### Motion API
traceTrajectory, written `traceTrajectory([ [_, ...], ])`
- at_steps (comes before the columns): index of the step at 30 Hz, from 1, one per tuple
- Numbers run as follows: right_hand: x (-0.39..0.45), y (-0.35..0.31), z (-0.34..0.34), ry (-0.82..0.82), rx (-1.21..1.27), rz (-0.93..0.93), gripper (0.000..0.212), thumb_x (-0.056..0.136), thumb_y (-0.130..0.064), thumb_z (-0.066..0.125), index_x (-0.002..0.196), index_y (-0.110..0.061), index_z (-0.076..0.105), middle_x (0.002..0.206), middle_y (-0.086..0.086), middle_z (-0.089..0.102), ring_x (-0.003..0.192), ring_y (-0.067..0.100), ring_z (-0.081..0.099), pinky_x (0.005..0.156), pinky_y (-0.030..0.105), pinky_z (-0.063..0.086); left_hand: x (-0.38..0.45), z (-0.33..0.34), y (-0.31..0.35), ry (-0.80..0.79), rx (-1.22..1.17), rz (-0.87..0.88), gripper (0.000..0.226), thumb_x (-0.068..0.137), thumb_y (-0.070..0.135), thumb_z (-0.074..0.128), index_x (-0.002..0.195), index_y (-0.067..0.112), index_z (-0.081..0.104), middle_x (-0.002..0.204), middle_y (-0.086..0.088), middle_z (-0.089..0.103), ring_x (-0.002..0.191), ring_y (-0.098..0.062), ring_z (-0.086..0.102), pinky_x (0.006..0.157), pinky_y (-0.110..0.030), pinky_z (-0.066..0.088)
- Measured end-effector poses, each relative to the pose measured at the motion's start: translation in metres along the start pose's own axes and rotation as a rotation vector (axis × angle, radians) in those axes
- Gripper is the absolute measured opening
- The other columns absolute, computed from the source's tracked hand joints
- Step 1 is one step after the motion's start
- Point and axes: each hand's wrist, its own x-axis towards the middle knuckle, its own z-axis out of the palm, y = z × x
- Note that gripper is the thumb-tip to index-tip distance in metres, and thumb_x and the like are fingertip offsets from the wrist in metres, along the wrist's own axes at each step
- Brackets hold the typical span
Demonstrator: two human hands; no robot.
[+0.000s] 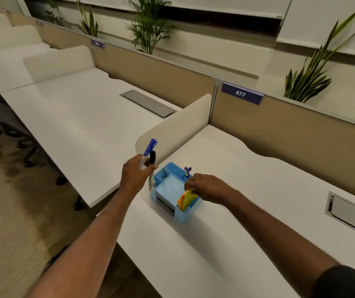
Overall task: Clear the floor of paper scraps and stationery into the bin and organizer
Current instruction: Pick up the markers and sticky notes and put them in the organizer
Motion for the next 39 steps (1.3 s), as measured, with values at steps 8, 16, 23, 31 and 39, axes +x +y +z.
traceTrajectory([
  [8, 0.006, 0.01, 0.015, -0.142, -0.033, 0.016, 0.03, 0.089, -0.011, 0.064, 0.116, -0.025, 0.062, 0.117, 0.003, 0.066, 0.108, 0.025, 0.059, 0.083, 0.04, 0.053, 0.012, 0.014, 0.007, 0.016, -0.003, 0.022, 0.026, 0.085, 0.031, 0.077, 0.102, 0.013, 0.068, 0.09, 0.005, 0.068, 0.084, -0.011, 0.062, 0.068, -0.01, 0.043],
  [16, 0.031, 0.02, -0.026, 0.252, 0.646, 0.194, 0.029, 0.096, -0.02, 0.06, 0.124, -0.019, 0.067, 0.111, 0.002, 0.074, 0.093, 0.014, 0.069, 0.084, 0.036, 0.059, 0.035, 0.041, 0.025, -0.09, -0.094, 0.011, 0.018, 0.086, 0.025, 0.076, 0.099, 0.012, 0.073, 0.086, 0.003, 0.072, 0.078, -0.004, 0.065, 0.069, -0.02, 0.049],
  [23, 0.055, 0.019, -0.054, 0.603, 0.995, 0.323, 0.022, 0.092, -0.026, 0.069, 0.109, -0.013, 0.068, 0.085, 0.0, 0.07, 0.072, 0.019, 0.071, 0.056, 0.028, 0.06, 0.043, 0.084, 0.048, -0.203, -0.147, 0.082, 0.019, 0.09, 0.019, 0.071, 0.103, 0.005, 0.07, 0.087, -0.004, 0.072, 0.086, -0.021, 0.072, 0.084, -0.041, 0.061],
  [31, 0.027, 0.047, -0.025, 0.662, 0.943, 0.424, 0.016, 0.09, -0.018, 0.07, 0.103, -0.009, 0.068, 0.087, 0.008, 0.072, 0.074, 0.02, 0.068, 0.053, 0.027, 0.059, 0.022, 0.127, 0.043, -0.312, -0.107, 0.049, 0.026, 0.104, 0.034, 0.044, 0.118, 0.013, 0.05, 0.098, -0.002, 0.062, 0.088, -0.018, 0.063, 0.072, -0.027, 0.056],
  [39, -0.004, 0.054, 0.005, 0.609, 0.689, 0.471, 0.016, 0.09, -0.023, 0.071, 0.102, -0.012, 0.069, 0.093, 0.003, 0.073, 0.079, 0.016, 0.066, 0.075, 0.025, 0.059, 0.014, 0.143, 0.038, -0.305, -0.079, 0.007, 0.025, 0.106, 0.022, 0.038, 0.121, 0.002, 0.042, 0.106, -0.017, 0.069, 0.088, -0.028, 0.068, 0.081, -0.041, 0.061],
])
